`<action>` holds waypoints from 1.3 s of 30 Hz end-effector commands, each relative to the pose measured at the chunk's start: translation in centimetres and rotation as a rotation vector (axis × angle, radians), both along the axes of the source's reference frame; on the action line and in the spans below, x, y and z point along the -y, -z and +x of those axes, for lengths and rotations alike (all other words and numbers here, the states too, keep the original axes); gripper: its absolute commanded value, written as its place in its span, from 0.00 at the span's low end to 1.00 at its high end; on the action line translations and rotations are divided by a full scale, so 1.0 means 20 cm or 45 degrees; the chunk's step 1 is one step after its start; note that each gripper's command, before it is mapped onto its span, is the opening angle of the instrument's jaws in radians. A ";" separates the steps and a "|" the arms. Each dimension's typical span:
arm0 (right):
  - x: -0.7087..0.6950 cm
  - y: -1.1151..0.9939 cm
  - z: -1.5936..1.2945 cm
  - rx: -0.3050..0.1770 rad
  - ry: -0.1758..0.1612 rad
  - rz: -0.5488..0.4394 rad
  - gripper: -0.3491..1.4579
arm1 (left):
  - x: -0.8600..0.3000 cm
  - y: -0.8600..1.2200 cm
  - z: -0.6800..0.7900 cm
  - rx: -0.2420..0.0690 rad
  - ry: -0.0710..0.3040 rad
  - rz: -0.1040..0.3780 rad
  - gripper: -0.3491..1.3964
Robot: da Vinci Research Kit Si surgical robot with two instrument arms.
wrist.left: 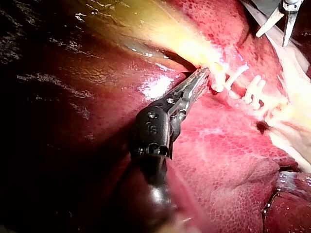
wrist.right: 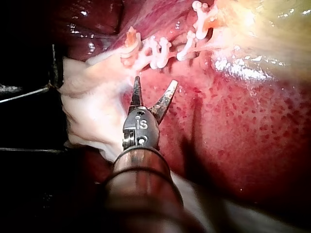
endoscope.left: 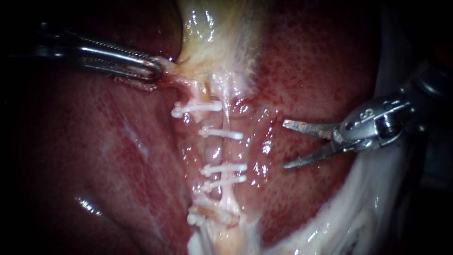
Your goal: Go to the cutting position right tube
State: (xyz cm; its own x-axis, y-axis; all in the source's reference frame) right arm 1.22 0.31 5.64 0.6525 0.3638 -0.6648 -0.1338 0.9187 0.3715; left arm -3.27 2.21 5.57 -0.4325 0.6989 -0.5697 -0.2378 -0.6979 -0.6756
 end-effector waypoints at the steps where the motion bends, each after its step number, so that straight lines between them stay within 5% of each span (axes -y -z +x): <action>1: 0.000 0.000 0.000 -0.005 0.002 0.004 0.99 | -0.002 0.003 0.002 0.004 -0.003 0.006 0.00; 10: 0.000 0.001 0.002 -0.013 0.004 0.011 0.99 | -0.018 0.023 0.021 -0.005 0.062 -0.008 0.00; 15: 0.000 -0.001 0.009 -0.078 0.034 0.064 0.99 | -0.017 0.025 0.022 -0.007 0.065 -0.008 0.00; 21: 0.004 -0.008 0.023 -0.120 0.003 0.240 0.99 | -0.016 0.027 0.021 -0.009 0.068 -0.008 0.00; 28: 0.010 -0.022 0.040 -0.116 -0.035 0.396 0.99 | -0.016 0.027 0.021 -0.010 0.069 -0.008 0.00; 39: 0.016 -0.046 0.053 -0.111 -0.029 0.520 0.99 | -0.015 0.027 0.021 -0.010 0.069 -0.009 0.00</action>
State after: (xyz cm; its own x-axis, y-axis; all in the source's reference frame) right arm 2.29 -0.02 6.59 0.5890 0.6217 -0.5163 -0.1014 0.6907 0.7160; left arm -2.85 2.52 5.02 -0.3984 0.7176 -0.5712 -0.2807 -0.6883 -0.6689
